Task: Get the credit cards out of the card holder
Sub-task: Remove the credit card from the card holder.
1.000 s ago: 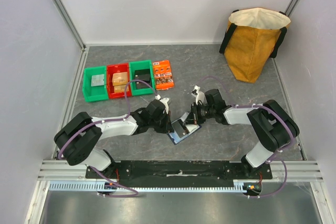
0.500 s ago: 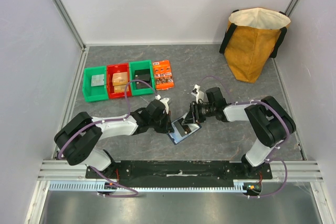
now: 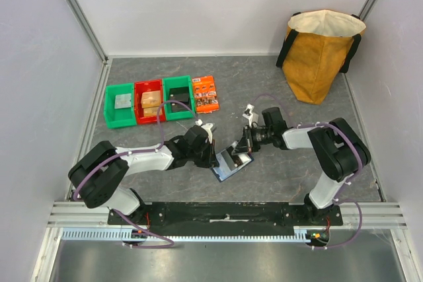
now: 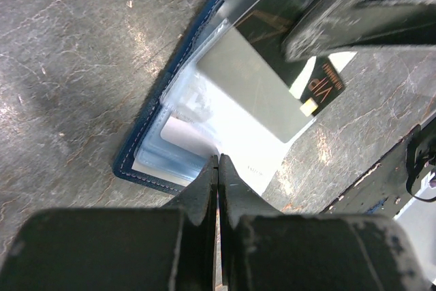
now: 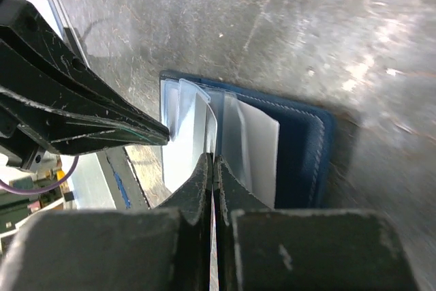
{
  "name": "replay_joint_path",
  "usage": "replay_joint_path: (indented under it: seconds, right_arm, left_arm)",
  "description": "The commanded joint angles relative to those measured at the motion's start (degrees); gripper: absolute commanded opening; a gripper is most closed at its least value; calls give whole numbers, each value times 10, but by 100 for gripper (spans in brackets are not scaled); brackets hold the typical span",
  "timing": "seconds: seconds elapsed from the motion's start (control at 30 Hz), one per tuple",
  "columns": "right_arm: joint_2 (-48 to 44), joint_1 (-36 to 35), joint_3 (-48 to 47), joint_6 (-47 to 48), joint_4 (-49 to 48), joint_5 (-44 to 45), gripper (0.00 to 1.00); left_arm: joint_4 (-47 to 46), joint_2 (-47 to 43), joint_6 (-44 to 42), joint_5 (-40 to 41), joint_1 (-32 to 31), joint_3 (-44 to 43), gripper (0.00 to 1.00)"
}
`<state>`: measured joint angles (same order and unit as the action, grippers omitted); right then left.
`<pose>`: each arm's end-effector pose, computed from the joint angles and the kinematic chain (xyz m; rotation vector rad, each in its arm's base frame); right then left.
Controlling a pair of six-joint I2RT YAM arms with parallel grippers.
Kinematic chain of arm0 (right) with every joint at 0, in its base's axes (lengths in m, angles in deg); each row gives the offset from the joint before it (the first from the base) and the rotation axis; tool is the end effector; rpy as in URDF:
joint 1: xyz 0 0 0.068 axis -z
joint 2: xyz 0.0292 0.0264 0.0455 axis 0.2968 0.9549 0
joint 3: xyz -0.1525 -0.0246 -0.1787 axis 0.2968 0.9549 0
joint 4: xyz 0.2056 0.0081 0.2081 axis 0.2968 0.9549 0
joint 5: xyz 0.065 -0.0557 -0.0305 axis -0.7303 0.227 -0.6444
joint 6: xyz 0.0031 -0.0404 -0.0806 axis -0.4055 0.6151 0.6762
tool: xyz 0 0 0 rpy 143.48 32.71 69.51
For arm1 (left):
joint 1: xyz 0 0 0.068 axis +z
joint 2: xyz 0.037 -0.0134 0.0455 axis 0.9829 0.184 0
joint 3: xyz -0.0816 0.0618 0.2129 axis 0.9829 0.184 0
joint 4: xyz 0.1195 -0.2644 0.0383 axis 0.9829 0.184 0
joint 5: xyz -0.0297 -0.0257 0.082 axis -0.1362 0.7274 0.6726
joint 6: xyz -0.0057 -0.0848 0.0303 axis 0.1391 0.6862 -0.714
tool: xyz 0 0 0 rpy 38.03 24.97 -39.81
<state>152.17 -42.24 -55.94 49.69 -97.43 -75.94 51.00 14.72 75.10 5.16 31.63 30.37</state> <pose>0.2730 0.1933 0.0247 -0.4757 2.4535 1.3795 0.2105 -0.2530 0.0514 0.3009 2.5829 -0.8421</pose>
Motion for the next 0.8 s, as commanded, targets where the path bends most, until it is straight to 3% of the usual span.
replay_joint_path:
  seconds: [0.0,0.23,0.3,0.53,0.67,0.77]
  right_arm:
    - [-46,40,26,-2,3,46,0]
    - [-156,70,80,-91,-58,100,0]
    - [-197,70,100,-138,-87,119,0]
    - [-342,62,180,-295,-225,193,0]
    - [-401,37,211,-359,-283,246,0]
    - [-424,9,229,-398,-327,287,0]
  left_arm:
    - [8,8,-6,3,-2,5,2]
    - [8,-14,1,10,-3,8,5]
    - [8,-44,14,16,-2,13,11]
    - [-40,-161,53,45,-3,17,54]
    - [-103,-220,87,50,-2,34,66]
    - [-176,-253,121,47,-2,59,70]
